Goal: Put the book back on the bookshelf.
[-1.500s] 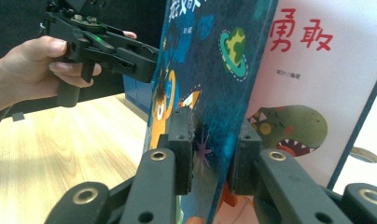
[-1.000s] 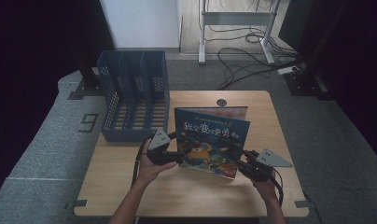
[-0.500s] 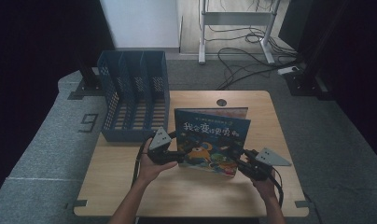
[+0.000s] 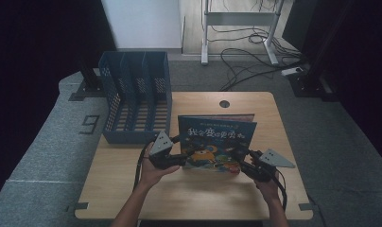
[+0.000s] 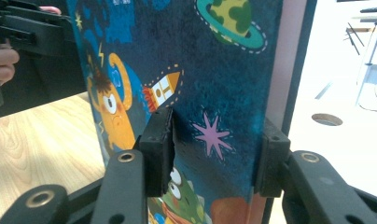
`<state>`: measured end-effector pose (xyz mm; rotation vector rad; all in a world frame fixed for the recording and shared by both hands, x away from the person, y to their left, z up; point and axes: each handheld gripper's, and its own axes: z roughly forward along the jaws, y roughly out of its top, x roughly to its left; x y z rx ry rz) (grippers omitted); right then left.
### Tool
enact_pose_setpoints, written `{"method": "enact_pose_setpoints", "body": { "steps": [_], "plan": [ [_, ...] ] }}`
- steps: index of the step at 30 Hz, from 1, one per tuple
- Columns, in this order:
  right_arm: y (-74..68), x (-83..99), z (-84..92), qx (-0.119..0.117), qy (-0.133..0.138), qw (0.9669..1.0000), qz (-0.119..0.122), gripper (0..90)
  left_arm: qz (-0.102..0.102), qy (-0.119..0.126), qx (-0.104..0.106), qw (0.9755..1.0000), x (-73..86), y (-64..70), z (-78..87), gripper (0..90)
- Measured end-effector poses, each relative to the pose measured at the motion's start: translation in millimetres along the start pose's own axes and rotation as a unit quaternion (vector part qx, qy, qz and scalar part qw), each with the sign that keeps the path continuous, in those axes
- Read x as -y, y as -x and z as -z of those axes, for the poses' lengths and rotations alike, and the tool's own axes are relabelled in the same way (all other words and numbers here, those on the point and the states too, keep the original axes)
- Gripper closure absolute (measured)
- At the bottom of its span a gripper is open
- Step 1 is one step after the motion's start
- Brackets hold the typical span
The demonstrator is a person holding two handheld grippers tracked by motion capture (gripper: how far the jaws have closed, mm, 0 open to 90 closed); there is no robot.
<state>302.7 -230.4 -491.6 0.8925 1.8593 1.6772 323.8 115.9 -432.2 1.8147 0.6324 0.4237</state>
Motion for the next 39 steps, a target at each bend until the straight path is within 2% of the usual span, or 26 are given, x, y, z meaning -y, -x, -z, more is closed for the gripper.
{"method": "enact_pose_setpoints", "body": {
  "steps": [9,15,25,39],
  "plan": [
    [4.4,2.1,0.7,0.008,0.003,0.9999,-0.012,51.4,-0.007,0.008,0.005,0.9999,-1.5,3.9,-0.5,39.0],
    [5.1,2.8,1.4,0.012,0.003,0.9999,-0.011,50.7,-0.010,0.012,-0.005,0.9999,-2.5,5.8,-2.0,43.3],
    [7.6,3.6,2.6,0.018,0.004,0.9998,-0.008,47.7,-0.016,0.020,-0.001,0.9997,-4.5,9.0,-2.1,49.3],
    [7.1,4.7,2.7,0.033,0.000,0.9993,0.014,43.0,-0.024,0.028,-0.003,0.9993,-4.4,12.4,1.0,61.1]
  ]
}}
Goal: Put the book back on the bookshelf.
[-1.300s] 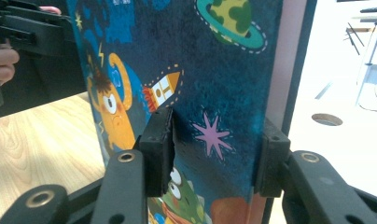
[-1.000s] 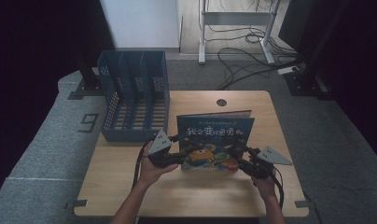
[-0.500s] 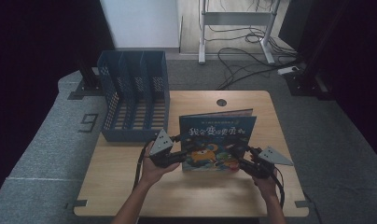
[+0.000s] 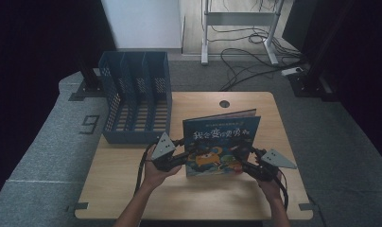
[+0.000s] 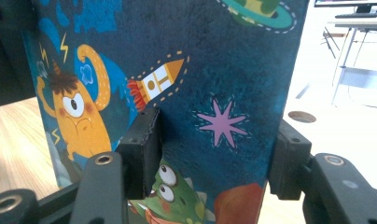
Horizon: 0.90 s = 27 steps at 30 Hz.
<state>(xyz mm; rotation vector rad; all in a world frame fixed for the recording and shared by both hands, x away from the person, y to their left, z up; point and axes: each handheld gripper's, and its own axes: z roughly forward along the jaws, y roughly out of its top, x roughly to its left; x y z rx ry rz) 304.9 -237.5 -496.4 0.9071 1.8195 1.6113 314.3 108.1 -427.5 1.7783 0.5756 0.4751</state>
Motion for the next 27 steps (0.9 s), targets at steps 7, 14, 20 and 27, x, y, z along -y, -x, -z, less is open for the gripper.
{"method": "enact_pose_setpoints", "body": {
  "steps": [7,14,20,27],
  "plan": [
    [-0.2,0.3,1.0,0.002,-0.002,1.0000,0.006,42.3,-0.005,0.005,0.001,1.0000,-0.1,2.6,1.5,63.4],
    [-3.9,-0.4,-3.6,0.003,-0.002,0.9997,0.022,41.2,-0.003,0.013,-0.005,0.9999,-1.2,2.0,7.8,62.7],
    [-11.0,-0.2,-14.6,0.005,0.002,0.9994,0.036,40.7,-0.005,0.018,-0.005,0.9998,-2.4,-0.7,16.4,62.6],
    [-10.6,0.1,-13.2,0.000,0.000,0.9994,0.035,40.3,-0.006,0.023,0.003,0.9997,-3.0,2.2,14.9,61.1]
  ]
}}
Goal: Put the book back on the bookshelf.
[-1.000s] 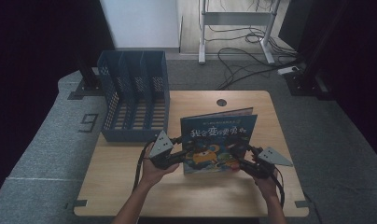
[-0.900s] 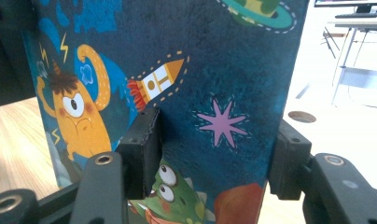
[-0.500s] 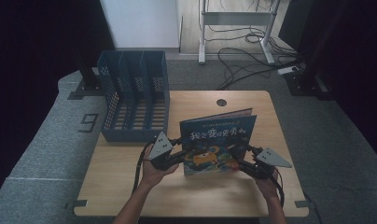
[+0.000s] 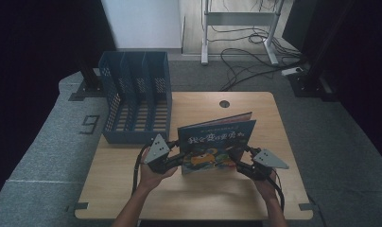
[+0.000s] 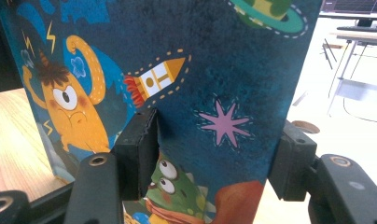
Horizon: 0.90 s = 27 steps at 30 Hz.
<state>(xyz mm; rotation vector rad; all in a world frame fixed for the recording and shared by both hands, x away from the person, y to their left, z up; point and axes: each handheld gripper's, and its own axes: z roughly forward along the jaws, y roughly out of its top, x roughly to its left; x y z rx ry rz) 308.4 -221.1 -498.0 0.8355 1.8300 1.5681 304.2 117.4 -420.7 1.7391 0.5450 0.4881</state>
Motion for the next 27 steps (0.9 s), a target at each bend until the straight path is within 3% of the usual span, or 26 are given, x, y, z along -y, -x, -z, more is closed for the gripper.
{"method": "enact_pose_setpoints", "body": {
  "steps": [10,17,24,27],
  "plan": [
    [3.9,3.0,2.5,0.011,-0.008,0.9997,-0.020,39.3,-0.014,0.003,0.006,0.9999,-3.3,8.8,-8.7,56.6],
    [6.1,3.3,2.1,0.005,-0.009,0.9993,-0.037,39.4,-0.014,0.004,0.000,0.9999,-3.1,11.0,-9.6,62.4],
    [8.3,4.6,-2.4,0.033,-0.028,0.9971,-0.062,37.7,-0.011,0.013,0.012,0.9998,-1.7,15.1,-8.2,70.0],
    [9.5,5.0,-4.6,0.033,-0.028,0.9963,-0.074,37.8,-0.009,0.014,0.017,0.9997,-1.4,15.4,-8.0,71.9]
  ]
}}
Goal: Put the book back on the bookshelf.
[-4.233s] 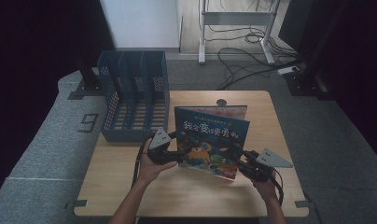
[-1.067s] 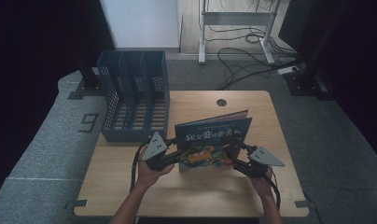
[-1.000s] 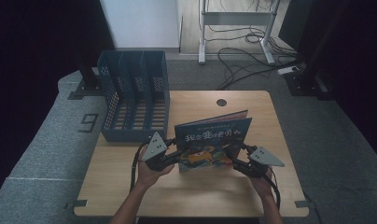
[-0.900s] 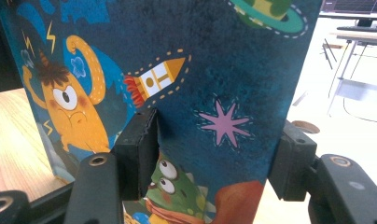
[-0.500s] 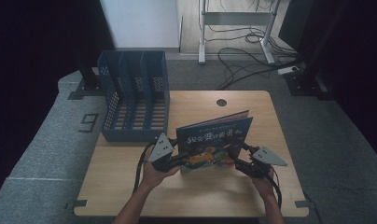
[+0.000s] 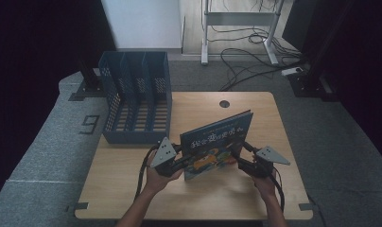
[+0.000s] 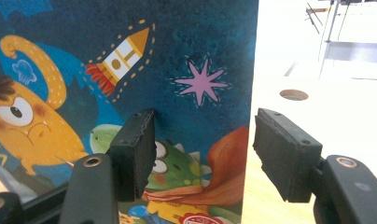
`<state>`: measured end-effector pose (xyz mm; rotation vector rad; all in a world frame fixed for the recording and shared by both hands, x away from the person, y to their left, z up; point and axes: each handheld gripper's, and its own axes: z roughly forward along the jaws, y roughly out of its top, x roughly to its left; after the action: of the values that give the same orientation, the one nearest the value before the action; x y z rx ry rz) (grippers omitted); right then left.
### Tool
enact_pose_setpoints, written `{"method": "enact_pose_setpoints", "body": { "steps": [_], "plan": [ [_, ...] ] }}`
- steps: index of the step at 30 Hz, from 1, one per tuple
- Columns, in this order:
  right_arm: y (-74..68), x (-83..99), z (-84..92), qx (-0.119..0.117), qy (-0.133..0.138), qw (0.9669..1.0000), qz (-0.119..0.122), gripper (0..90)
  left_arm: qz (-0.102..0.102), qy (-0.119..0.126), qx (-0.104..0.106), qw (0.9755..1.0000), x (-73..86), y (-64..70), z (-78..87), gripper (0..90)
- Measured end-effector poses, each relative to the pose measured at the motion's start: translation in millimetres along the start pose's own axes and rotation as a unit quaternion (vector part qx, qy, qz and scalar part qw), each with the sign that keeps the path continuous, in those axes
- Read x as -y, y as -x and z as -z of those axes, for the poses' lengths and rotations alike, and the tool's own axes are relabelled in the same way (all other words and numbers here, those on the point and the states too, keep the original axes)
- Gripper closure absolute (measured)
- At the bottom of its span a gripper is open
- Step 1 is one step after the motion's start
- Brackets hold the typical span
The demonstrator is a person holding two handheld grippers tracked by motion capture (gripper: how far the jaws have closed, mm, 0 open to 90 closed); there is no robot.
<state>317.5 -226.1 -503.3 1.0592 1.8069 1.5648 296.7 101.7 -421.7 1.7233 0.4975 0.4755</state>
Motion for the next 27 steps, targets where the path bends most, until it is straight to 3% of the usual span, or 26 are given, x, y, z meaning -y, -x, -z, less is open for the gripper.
{"method": "enact_pose_setpoints", "body": {
  "steps": [8,13,27],
  "plan": [
    [-3.2,-0.7,-7.3,-0.002,0.001,1.0000,-0.003,36.5,0.003,-0.003,-0.001,1.0000,-0.2,-0.2,-1.1,70.2],
    [-2.7,-0.5,-9.7,-0.003,0.004,1.0000,-0.002,36.6,-0.009,-0.011,-0.012,0.9998,-1.4,2.6,-4.4,66.6],
    [-4.5,0.2,-13.6,-0.016,0.008,0.9998,-0.001,38.1,-0.004,-0.006,-0.016,0.9998,-4.4,1.0,-0.8,70.0]
  ]
}}
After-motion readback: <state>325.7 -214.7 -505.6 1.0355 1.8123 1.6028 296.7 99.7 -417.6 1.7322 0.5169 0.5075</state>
